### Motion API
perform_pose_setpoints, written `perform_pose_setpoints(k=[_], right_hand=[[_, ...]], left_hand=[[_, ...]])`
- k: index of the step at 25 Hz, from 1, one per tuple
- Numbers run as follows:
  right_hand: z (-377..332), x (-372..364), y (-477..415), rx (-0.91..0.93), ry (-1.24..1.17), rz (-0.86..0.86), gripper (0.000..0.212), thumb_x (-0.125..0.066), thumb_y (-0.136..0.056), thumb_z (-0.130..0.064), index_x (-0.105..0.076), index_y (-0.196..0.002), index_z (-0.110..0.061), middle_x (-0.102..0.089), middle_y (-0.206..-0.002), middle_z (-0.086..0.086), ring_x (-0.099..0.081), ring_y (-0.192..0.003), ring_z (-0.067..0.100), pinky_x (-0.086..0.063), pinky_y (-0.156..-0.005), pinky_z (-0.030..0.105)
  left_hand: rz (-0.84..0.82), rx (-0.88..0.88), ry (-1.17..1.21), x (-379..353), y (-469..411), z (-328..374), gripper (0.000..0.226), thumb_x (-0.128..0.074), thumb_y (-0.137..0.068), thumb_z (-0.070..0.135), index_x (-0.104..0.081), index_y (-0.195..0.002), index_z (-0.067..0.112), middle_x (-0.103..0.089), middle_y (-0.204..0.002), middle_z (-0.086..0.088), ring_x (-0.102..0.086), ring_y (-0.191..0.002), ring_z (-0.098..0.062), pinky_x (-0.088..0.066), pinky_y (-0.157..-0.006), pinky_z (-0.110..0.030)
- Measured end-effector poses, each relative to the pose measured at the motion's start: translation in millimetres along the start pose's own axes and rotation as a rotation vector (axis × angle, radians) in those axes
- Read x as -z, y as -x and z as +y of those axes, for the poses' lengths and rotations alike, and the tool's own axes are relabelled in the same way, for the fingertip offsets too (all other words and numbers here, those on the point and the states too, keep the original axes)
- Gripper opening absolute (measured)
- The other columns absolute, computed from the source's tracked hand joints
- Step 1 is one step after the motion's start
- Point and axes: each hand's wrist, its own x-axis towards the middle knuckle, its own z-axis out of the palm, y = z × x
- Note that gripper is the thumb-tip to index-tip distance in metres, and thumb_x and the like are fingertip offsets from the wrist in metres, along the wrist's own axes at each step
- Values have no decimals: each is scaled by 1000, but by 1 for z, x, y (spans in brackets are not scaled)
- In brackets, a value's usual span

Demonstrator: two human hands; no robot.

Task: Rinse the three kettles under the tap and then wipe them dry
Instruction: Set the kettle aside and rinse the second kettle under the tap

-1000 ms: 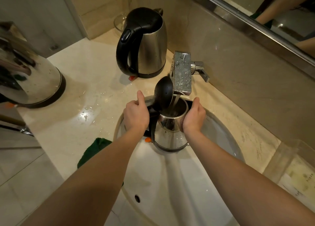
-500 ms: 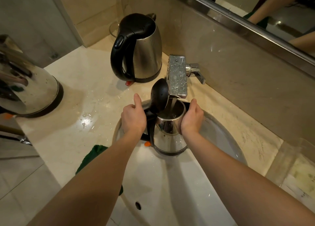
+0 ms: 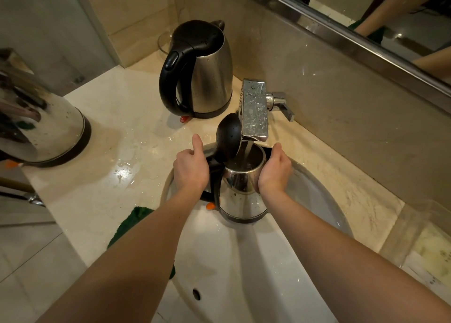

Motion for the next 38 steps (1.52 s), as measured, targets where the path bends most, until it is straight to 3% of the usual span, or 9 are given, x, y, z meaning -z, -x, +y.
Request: perform_pose_setpoints(k=[8, 27, 38], right_hand=[[3, -2, -3, 4, 5, 17, 47, -36, -103, -37, -45, -64, -13, -46, -66, 4, -41, -63, 18, -34, -62, 37], [2, -1, -3, 28, 4, 24, 46, -38, -103, -31, -41, -61, -13, -42, -64, 4, -36, -59, 16, -33, -58, 31], [5, -4, -4, 15, -12, 27, 46, -37, -102, -35, -47, -64, -12, -50, -68, 6, -44, -64, 19, -36, -62, 36]], left_hand=[[-10, 7, -6, -1, -2, -1, 58, -28, -101, 57, -35, -63, 14, -39, -62, -7, -40, -57, -16, -36, -59, -33], [-7, 3, -10, -2, -3, -2, 59, -29, -101, 57, -36, -63, 12, -41, -62, -7, -41, -56, -18, -37, -59, -35], [-10, 6, -12, 0, -4, 0, 59, -29, -101, 57, -36, -61, 14, -41, -60, -5, -42, -56, -17, -36, -57, -34]])
